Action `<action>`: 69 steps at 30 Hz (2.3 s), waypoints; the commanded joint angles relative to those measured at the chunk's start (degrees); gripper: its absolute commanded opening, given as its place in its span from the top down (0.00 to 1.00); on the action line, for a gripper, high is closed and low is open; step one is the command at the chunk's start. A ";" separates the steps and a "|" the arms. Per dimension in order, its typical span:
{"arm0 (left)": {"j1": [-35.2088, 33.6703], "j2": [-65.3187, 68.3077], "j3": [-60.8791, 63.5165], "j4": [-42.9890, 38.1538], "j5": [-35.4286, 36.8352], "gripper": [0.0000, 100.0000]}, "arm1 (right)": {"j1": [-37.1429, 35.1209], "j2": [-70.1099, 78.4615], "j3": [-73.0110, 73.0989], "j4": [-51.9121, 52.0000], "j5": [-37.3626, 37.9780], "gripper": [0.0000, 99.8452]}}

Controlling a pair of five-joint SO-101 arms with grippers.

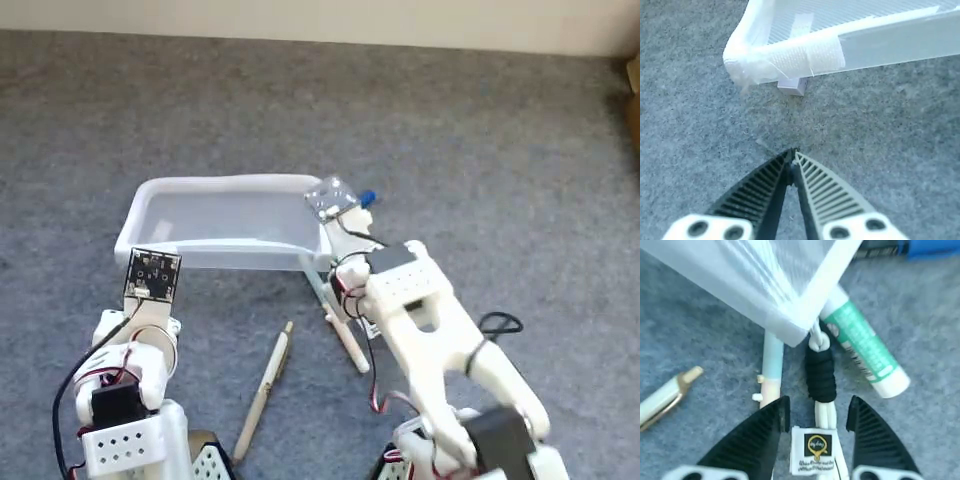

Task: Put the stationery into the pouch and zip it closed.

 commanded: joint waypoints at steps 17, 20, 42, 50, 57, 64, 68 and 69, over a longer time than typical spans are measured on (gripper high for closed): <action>-0.66 -0.57 -0.57 -1.14 -0.44 0.99 | -0.48 15.52 -11.56 -5.85 -0.70 0.83; -0.66 -0.57 -0.57 -1.14 -0.44 0.99 | -0.48 17.89 -11.74 -6.55 -0.70 0.85; -0.66 -0.57 -0.84 -1.14 -0.44 0.99 | -0.31 12.26 -11.30 -3.74 -0.26 0.99; -0.92 -0.57 -2.77 -0.88 -0.35 0.99 | -2.15 -3.91 -4.26 -3.82 2.29 0.99; -0.84 -0.57 -6.37 -0.79 -0.18 0.91 | -6.02 -16.92 -0.57 -3.56 3.69 0.99; -0.66 -0.57 -10.59 -0.70 4.66 0.77 | -8.84 -25.54 -0.75 -3.56 3.78 0.99; -0.57 -0.57 -13.67 -0.70 4.84 0.77 | -10.77 -28.18 -0.75 -3.65 3.78 0.99; -0.57 -0.48 -14.37 -0.70 4.92 0.77 | -11.21 -28.62 -0.75 -3.74 3.78 0.99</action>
